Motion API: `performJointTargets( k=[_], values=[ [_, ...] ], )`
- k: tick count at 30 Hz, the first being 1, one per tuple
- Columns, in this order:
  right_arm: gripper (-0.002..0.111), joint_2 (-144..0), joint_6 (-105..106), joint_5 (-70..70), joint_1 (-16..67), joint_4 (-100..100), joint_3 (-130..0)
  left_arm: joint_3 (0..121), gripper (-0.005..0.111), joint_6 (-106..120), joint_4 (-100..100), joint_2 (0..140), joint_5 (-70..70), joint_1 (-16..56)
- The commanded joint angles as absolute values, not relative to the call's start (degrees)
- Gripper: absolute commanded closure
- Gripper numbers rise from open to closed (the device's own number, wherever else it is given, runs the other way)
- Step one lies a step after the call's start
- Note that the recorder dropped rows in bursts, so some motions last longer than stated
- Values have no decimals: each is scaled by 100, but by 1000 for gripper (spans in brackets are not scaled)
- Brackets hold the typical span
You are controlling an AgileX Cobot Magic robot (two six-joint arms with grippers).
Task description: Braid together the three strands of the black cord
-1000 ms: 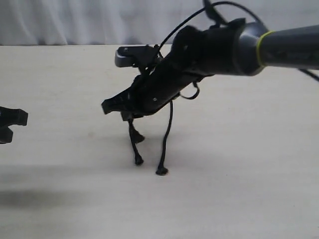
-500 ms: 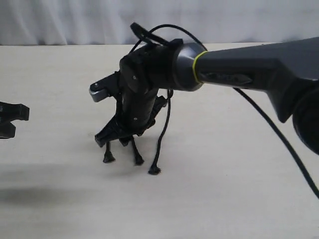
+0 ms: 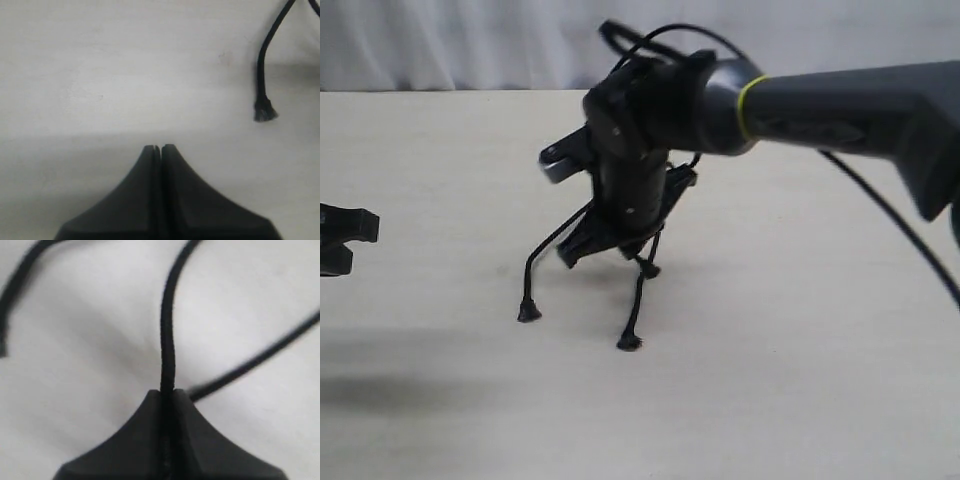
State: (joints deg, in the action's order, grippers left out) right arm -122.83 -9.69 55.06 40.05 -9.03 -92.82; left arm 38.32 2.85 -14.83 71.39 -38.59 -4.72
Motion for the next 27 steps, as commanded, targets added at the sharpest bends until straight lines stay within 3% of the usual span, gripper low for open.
performJointTargets(
  k=[1,7,15,23,27],
  values=[
    [104,-12086,-520,5877,3164,-378,-9102,3880,107,658,-1769,7151,-3815,-457],
    [104,-12035,-129,5707,2380,-67,-8111,3880,107,1414,-2254,7151,-3766,-227],
    [103,-11897,-73,5016,2045,94,-7226,3983,107,1382,-2279,7567,-3143,1058],
    [67,-11484,-61,4978,1816,566,-7180,4969,107,1167,-2315,8777,-3141,2016],
    [58,-10762,-76,4988,1149,734,-6901,5885,107,216,-1802,9587,-3505,2519]
  ],
)
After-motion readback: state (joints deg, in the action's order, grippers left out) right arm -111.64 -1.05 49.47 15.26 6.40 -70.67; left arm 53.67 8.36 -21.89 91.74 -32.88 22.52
